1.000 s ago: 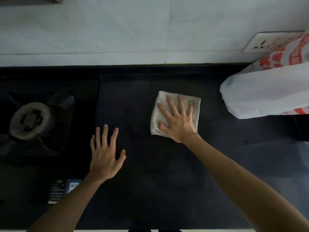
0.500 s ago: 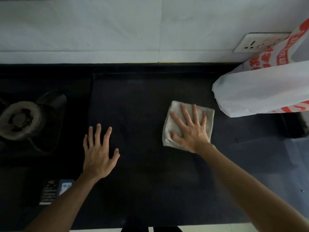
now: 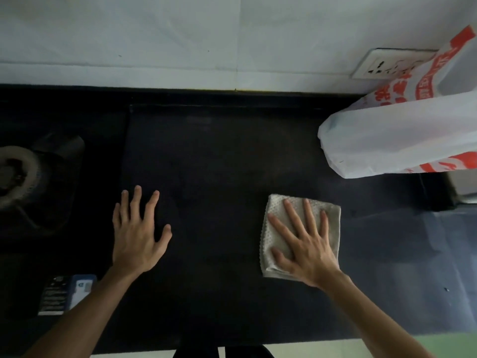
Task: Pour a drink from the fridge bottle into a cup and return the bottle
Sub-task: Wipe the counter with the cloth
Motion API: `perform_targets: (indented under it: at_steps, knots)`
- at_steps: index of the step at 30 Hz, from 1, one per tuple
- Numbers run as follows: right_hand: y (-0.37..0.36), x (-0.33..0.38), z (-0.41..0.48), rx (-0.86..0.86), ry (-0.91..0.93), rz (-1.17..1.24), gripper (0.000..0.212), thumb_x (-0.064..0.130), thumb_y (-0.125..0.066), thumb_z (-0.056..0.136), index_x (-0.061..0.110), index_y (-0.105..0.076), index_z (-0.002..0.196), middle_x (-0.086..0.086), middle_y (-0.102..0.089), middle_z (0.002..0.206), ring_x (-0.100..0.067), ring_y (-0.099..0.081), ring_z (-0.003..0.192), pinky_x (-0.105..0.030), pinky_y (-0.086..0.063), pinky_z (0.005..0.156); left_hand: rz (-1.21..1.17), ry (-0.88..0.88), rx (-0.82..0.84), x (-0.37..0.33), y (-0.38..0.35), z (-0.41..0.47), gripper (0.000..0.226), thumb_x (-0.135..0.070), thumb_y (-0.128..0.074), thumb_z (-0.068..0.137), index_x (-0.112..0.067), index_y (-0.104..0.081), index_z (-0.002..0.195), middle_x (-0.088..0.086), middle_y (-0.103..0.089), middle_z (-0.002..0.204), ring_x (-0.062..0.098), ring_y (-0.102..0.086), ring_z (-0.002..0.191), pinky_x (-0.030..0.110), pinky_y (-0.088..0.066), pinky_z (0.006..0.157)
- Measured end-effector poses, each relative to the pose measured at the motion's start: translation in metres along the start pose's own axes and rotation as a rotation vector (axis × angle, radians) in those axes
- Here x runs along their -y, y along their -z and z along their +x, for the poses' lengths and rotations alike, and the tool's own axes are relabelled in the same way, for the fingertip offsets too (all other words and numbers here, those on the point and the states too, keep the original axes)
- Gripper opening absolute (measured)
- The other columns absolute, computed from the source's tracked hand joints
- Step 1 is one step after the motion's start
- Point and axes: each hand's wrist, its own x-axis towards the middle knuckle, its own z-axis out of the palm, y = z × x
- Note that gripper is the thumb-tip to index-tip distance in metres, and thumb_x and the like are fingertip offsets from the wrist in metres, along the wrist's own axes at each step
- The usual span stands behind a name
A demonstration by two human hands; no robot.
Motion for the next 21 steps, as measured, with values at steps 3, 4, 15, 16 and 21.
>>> perform_targets:
  at_steps: [3, 4, 15, 16, 21]
  knots:
    - [0.017, 0.014, 0.073, -0.050, 0.011, 0.002, 0.074, 0.076, -0.015, 0.089, 0.047, 0.013, 0.152, 0.002, 0.019, 0.164, -0.037, 0.022, 0.148, -0.071, 0.001, 0.114, 0.019, 0.000, 0.005, 0.000, 0.000, 0.000, 0.081, -0.056, -0.034, 0.082, -0.016, -0.030, 0.153, 0.019, -0.014, 0.163, 0.042, -0.008, 0.151, 0.060, -0.015, 0.119]
    - [0.024, 0.020, 0.104, -0.059, 0.024, 0.003, 0.074, 0.076, -0.016, 0.089, 0.047, 0.013, 0.151, 0.002, 0.020, 0.164, -0.038, 0.023, 0.147, -0.071, 0.004, 0.113, 0.026, 0.000, 0.010, 0.000, 0.001, 0.000, 0.082, -0.056, -0.034, 0.082, -0.016, -0.030, 0.153, 0.019, -0.013, 0.163, 0.041, -0.007, 0.151, 0.060, -0.015, 0.120]
    - [0.038, 0.106, 0.170, -0.034, 0.303, -0.110, 0.076, 0.073, -0.012, 0.090, 0.039, 0.012, 0.154, -0.004, 0.023, 0.163, -0.041, 0.027, 0.145, -0.073, 0.007, 0.110, 0.039, 0.009, 0.027, -0.001, 0.001, 0.001, 0.081, -0.056, -0.036, 0.083, -0.019, -0.027, 0.154, 0.017, -0.012, 0.164, 0.040, -0.005, 0.152, 0.058, -0.014, 0.121]
    - [0.032, 0.114, 0.151, -0.030, 0.372, -0.116, 0.076, 0.072, -0.015, 0.091, 0.039, 0.009, 0.155, -0.004, 0.022, 0.163, -0.041, 0.026, 0.145, -0.073, 0.007, 0.111, 0.040, 0.009, 0.026, -0.001, 0.001, 0.001, 0.081, -0.056, -0.036, 0.082, -0.019, -0.026, 0.154, 0.017, -0.012, 0.164, 0.040, -0.005, 0.152, 0.058, -0.014, 0.121]
    - [0.035, 0.124, 0.174, -0.018, 0.458, -0.111, 0.074, 0.071, -0.022, 0.091, 0.044, 0.006, 0.154, 0.001, 0.020, 0.164, -0.036, 0.026, 0.146, -0.070, 0.010, 0.112, 0.023, 0.005, 0.045, 0.000, 0.002, 0.002, 0.082, -0.056, -0.040, 0.083, -0.020, -0.024, 0.155, 0.017, -0.009, 0.165, 0.039, -0.002, 0.152, 0.058, -0.012, 0.121]
